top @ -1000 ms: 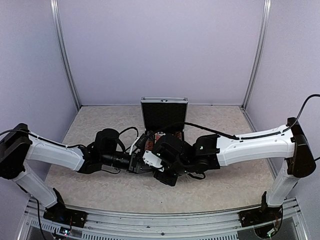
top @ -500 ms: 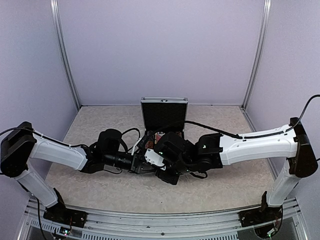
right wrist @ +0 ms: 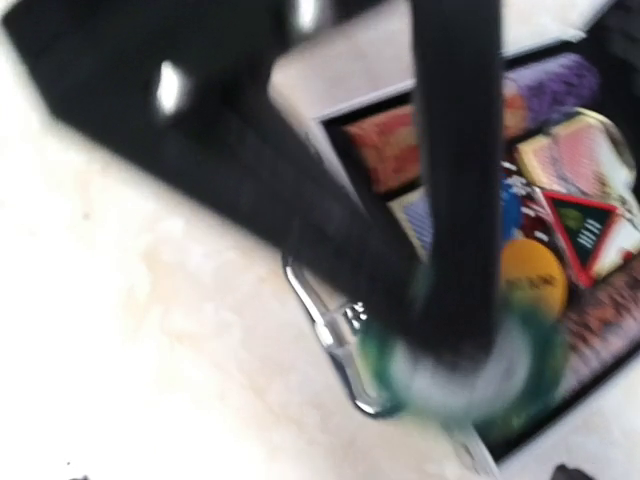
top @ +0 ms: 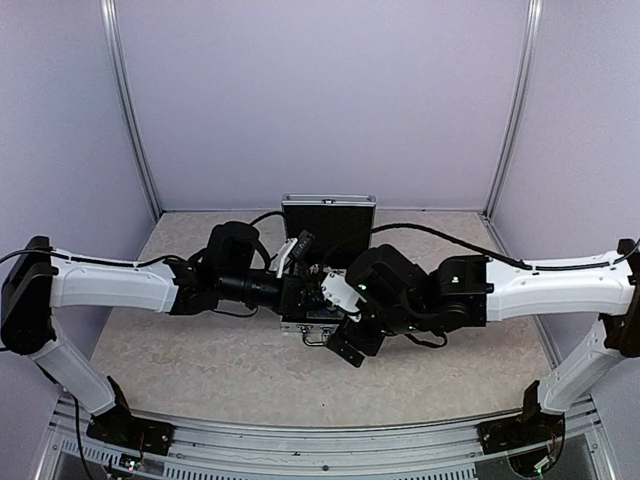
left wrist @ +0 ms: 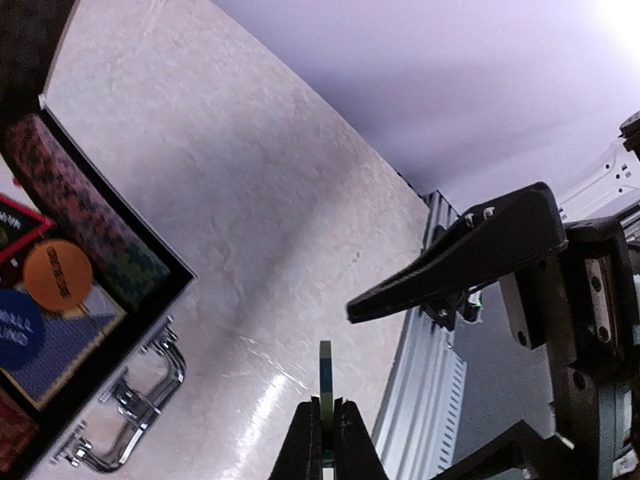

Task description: Pack up texas hold em set

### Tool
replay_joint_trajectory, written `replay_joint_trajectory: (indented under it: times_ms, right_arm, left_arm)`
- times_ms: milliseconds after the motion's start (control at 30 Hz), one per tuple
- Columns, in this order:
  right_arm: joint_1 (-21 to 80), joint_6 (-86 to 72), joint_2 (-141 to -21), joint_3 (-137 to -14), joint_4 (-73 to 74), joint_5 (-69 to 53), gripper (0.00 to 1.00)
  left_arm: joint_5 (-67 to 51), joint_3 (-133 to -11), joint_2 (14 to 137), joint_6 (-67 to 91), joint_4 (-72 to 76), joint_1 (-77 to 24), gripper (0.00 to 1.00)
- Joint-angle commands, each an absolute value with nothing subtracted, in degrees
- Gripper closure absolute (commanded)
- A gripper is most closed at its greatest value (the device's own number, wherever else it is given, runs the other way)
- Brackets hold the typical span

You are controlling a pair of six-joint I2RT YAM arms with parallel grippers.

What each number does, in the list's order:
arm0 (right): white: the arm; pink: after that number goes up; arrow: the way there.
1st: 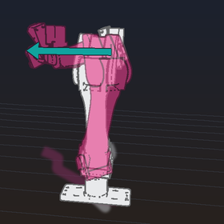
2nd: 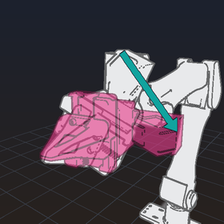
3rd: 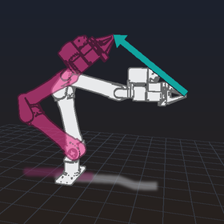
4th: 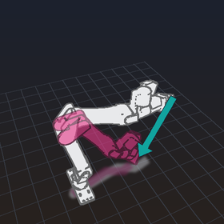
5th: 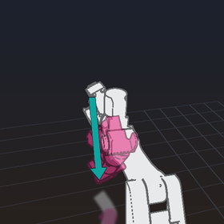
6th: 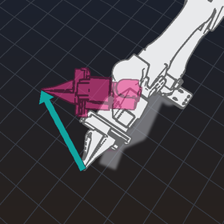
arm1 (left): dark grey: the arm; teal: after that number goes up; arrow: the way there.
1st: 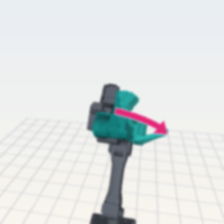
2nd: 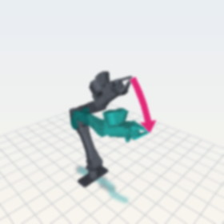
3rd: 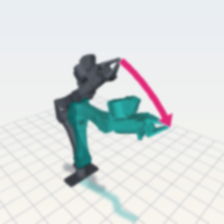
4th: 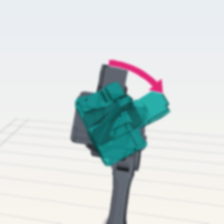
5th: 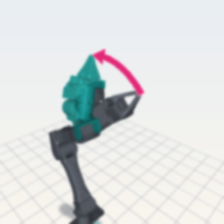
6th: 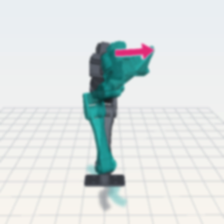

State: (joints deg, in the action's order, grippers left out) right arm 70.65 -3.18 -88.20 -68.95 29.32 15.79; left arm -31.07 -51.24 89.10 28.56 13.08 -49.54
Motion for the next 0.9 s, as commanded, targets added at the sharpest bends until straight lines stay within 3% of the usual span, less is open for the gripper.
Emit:
replay_joint_trajectory:
  times_ms: [0, 433, 567, 867]
  right_arm:
    - [69.60, -9.48, -79.61, -64.81, 29.20, 17.38, 0.00]
    - [67.85, -19.71, -61.29, -52.99, 28.33, 25.57, 0.00]
    - [67.86, -21.44, -59.34, -51.34, 29.53, 27.42, 0.00]
    - [67.77, -22.67, -59.57, -50.58, 30.56, 27.63, 0.00]
  left_arm:
    - [-23.19, -61.09, 90.30, 14.50, 0.91, -49.59, 1.00]
    - [-7.95, -84.72, 108.37, -24.69, -13.81, -53.05, 1.00]
    - [-3.97, -86.66, 112.53, -34.70, -14.15, -55.32, 1.00]
    - [-7.03, -86.01, 114.97, -41.73, -14.18, -55.98, 1.00]
